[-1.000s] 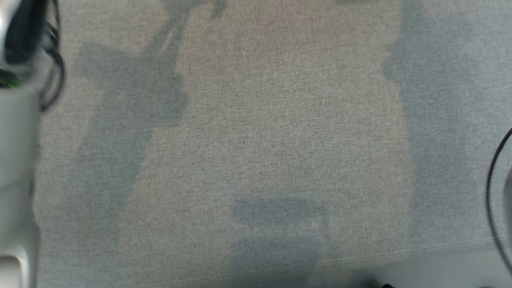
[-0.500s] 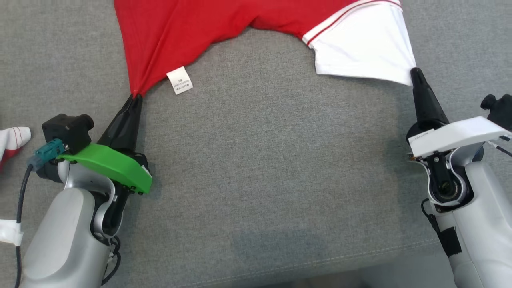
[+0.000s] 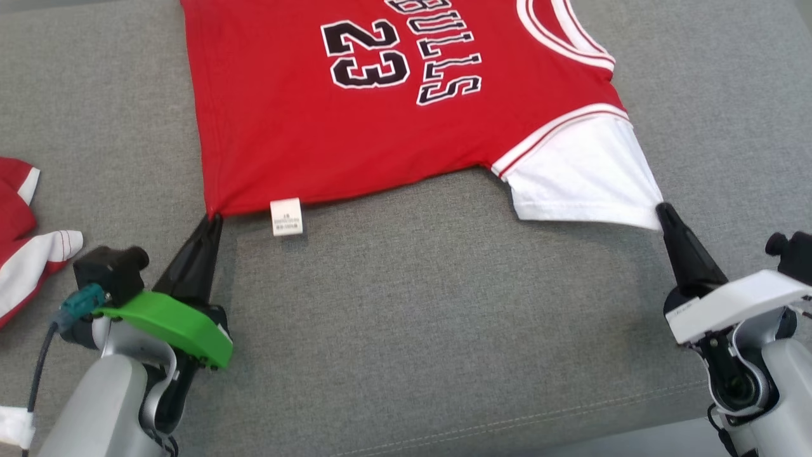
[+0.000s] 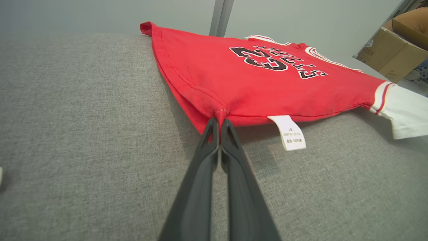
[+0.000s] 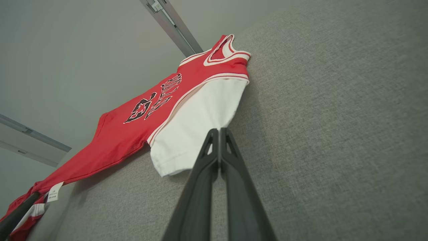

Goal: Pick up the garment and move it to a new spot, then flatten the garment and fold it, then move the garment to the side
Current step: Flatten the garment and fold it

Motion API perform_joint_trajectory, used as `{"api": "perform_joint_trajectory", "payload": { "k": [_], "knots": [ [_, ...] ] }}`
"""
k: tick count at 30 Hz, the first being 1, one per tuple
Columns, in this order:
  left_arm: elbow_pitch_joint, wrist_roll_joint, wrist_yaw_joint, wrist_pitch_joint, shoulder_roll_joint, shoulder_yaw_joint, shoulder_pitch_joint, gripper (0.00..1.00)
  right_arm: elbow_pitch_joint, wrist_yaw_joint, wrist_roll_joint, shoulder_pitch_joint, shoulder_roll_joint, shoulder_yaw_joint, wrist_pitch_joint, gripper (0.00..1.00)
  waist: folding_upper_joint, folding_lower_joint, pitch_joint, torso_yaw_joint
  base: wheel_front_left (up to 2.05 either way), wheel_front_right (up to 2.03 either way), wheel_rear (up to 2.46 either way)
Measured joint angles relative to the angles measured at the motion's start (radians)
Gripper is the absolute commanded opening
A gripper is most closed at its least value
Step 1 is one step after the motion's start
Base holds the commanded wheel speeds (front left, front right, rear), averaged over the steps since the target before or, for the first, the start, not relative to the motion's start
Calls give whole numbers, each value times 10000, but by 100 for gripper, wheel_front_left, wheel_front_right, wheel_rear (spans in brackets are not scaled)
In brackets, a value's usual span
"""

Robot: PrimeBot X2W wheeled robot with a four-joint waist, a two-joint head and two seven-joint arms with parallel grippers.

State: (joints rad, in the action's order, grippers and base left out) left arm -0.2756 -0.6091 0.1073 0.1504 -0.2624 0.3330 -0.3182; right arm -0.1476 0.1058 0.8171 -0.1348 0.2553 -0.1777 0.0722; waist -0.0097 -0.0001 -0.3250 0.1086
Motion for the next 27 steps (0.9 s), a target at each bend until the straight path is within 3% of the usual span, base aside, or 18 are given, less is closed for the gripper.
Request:
{"api": "perform_joint_trajectory", "payload": {
  "k": [11,20,27],
  "knots": [
    [-56,-31,69,318,-201,263,1971,0,393,27,19,2596,437,6,-199,0,0,0,744,86,0,0,0],
    [-2,-52,82,460,-336,219,2252,0,483,27,-305,3277,564,-299,-73,0,0,0,1055,-134,0,0,0],
    [-401,-502,128,485,15,357,2288,0,307,25,-825,3294,577,-742,-73,0,0,0,1149,-299,0,0,0]
  ]
}}
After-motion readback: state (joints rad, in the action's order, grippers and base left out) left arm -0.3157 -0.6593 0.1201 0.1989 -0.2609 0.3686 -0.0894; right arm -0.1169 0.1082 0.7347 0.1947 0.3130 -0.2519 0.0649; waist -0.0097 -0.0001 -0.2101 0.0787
